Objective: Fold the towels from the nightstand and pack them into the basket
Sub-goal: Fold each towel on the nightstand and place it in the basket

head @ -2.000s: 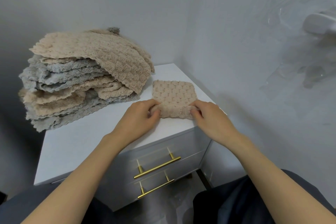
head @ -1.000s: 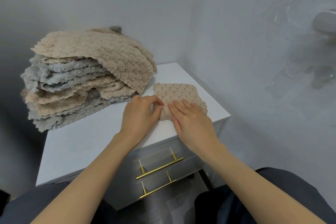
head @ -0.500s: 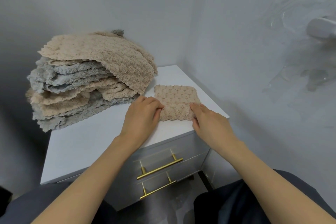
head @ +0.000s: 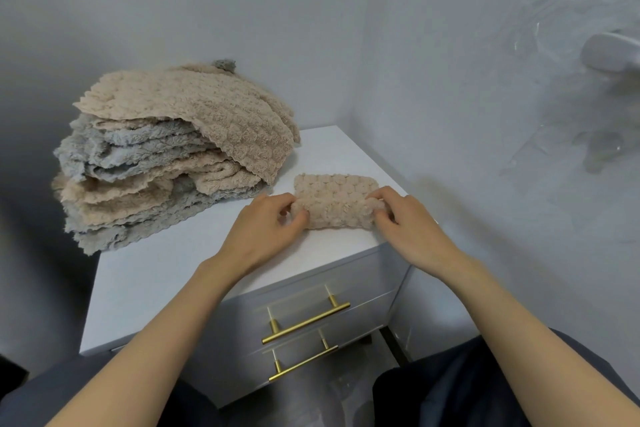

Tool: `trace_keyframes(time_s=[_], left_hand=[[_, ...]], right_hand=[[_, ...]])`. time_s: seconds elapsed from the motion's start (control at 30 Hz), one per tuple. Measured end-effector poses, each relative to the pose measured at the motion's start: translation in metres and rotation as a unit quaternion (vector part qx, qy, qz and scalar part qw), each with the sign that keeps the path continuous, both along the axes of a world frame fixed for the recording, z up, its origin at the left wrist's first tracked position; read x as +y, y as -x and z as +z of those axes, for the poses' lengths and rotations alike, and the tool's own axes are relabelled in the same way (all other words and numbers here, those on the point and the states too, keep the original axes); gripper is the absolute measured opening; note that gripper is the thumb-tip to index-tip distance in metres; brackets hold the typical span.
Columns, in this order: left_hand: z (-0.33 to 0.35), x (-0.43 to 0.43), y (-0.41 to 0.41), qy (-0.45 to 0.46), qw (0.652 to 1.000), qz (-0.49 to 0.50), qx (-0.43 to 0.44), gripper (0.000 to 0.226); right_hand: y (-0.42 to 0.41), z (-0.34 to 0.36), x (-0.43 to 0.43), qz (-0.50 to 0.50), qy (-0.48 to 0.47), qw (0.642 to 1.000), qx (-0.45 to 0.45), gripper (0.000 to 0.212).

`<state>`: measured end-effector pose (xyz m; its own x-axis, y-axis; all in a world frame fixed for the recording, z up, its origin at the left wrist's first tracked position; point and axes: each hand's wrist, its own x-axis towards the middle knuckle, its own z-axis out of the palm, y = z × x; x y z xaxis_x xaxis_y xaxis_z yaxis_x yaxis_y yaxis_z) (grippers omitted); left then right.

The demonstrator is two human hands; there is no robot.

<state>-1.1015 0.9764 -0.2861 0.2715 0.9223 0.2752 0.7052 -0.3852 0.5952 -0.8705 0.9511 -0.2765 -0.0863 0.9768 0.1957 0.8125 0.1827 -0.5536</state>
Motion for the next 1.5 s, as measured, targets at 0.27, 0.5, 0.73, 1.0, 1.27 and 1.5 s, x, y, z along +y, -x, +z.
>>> trace_keyframes(time_s=[0.27,0.5,0.73,1.0,1.27,1.5], left_hand=[[-0.003,0.007,-0.008,0.075,0.992,0.098,0.006,0.052],[-0.005,0.012,-0.014,0.040,0.987,0.156,0.003,0.043],[-0.005,0.007,-0.024,-0.091,0.988,0.122,-0.005,0.007],[-0.007,0.013,-0.024,-0.070,0.988,0.135,0.005,0.010],[-0.007,0.013,-0.018,-0.066,0.990,0.127,0.016,0.008],[-0.003,0.004,-0.014,-0.154,0.981,0.064,0.094,0.013]], right_hand=[[-0.001,0.003,0.008,-0.100,0.068,0.988,0.097,0.015],[0.014,0.004,0.009,-0.123,-0.082,0.989,-0.027,0.023],[0.046,-0.009,0.000,0.048,-0.115,0.971,-0.205,0.060],[0.052,-0.019,-0.001,0.056,-0.070,0.949,-0.301,0.064],[0.024,-0.011,-0.003,0.003,-0.006,0.961,-0.278,0.062],[0.012,-0.011,-0.004,0.035,0.008,0.965,-0.258,0.062]])
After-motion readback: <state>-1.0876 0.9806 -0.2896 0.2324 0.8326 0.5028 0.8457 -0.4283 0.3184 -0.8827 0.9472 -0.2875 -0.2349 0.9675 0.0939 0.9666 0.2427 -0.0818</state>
